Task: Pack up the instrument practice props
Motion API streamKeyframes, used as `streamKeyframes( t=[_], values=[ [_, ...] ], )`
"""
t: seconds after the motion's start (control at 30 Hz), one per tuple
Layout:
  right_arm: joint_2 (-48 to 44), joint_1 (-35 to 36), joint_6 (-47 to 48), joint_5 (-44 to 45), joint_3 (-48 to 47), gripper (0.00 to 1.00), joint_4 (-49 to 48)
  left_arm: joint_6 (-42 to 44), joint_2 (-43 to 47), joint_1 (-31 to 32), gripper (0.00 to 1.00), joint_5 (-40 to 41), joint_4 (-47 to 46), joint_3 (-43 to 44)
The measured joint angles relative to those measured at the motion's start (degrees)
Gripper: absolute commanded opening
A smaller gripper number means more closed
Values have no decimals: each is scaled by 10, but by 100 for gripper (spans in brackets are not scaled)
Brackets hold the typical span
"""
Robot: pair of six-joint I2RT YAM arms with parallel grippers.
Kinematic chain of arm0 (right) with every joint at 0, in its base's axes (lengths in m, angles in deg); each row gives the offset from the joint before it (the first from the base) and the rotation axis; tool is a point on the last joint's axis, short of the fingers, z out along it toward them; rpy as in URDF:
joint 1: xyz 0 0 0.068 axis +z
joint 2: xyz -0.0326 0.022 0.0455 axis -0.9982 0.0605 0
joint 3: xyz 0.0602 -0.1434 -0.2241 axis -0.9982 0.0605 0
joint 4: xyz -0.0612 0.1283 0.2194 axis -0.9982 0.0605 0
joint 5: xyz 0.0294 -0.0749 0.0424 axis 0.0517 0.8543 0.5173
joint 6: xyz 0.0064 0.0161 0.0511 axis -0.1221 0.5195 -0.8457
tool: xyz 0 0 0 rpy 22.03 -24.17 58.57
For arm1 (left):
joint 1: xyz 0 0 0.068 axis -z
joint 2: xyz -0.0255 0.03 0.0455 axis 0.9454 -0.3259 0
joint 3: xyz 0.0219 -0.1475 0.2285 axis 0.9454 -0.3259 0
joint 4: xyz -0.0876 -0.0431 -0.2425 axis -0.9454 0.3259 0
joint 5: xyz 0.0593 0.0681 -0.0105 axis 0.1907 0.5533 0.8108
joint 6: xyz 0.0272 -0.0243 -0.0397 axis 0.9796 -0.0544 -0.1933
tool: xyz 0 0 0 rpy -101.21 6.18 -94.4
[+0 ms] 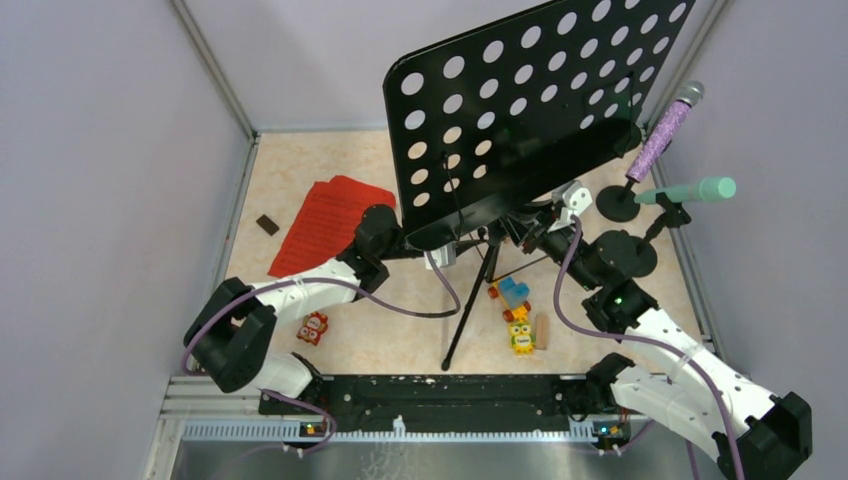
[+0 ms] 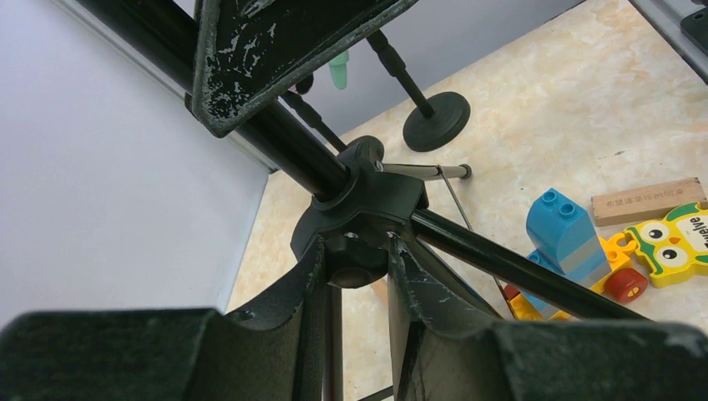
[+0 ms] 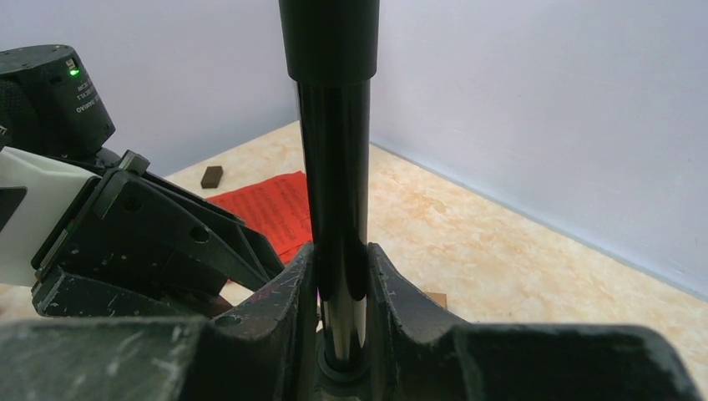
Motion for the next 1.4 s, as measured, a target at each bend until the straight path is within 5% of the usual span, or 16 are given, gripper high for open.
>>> streamKeyframes(
  t=[0.3, 0.87, 1.4],
  values=[
    [-1, 0, 0, 7, 0, 0, 2, -78, -7, -2, 0, 2, 22, 21],
    [-9, -1, 2, 27, 0, 0, 12, -452, -54, -8, 0, 48, -99, 16],
    [-12, -8, 9, 50, 0, 0, 13, -786, -51, -7, 0, 120, 170, 130]
  ],
)
